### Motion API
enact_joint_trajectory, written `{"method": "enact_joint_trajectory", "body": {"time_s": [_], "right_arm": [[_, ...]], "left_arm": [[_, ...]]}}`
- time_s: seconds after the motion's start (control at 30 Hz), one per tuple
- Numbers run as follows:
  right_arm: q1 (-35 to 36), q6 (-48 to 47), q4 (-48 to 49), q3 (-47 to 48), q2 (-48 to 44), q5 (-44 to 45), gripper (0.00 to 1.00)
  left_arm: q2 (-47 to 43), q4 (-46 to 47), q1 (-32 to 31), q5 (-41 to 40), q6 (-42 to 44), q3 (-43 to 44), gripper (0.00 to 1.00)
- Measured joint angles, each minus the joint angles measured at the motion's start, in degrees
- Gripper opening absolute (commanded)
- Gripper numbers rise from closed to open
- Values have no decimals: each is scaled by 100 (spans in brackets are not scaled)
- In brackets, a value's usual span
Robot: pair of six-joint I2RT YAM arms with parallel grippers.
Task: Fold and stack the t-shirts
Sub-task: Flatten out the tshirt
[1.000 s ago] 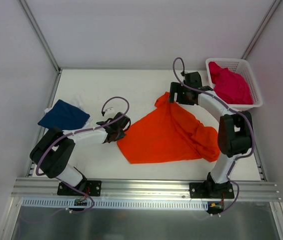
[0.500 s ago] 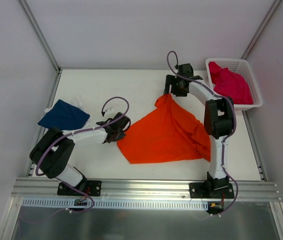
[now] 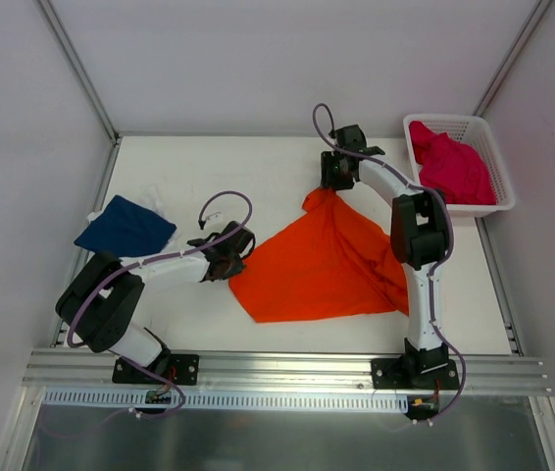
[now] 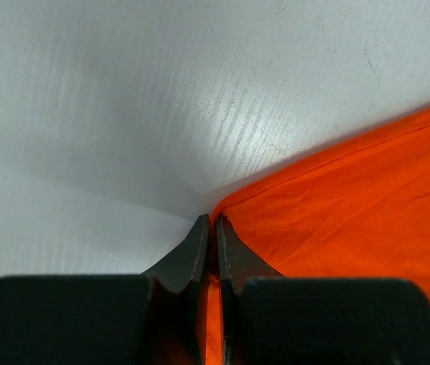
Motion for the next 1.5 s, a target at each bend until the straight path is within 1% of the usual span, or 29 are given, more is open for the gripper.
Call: {"method": "enact_joint_trajectory", "body": {"time_s": [0.23, 0.3, 0.4, 0.5, 0.53, 0.83, 1.07, 1.27, 1.5], "right_arm": [[-2, -138, -83, -289, 0, 271, 47], [-7, -166, -85, -289, 0, 317, 45], [-7, -205, -92, -289, 0, 352, 34], [-7, -243, -94, -271, 9, 372, 7], [-7, -229, -90, -256, 24, 378, 1], [-7, -262, -13, -210, 153, 494, 1], [-4, -267, 133, -632, -164, 654, 1], [-4, -308, 136, -1360, -1224, 859, 1], [28, -358, 236, -2240, -2975, 1180, 0]], "left_arm": [[-61, -26, 0, 74, 2, -44, 0], [-116, -31, 0, 90, 4, -90, 0], [-188, -79, 0, 96, 13, -138, 0], [-205, -83, 0, 101, 39, -155, 0], [-205, -83, 0, 101, 46, -155, 0], [-205, -81, 0, 90, 109, -157, 0], [-348, -229, 0, 57, 173, -149, 0], [-883, -575, 0, -39, 372, 127, 0], [-1329, -826, -2, -109, 737, 684, 0]]}}
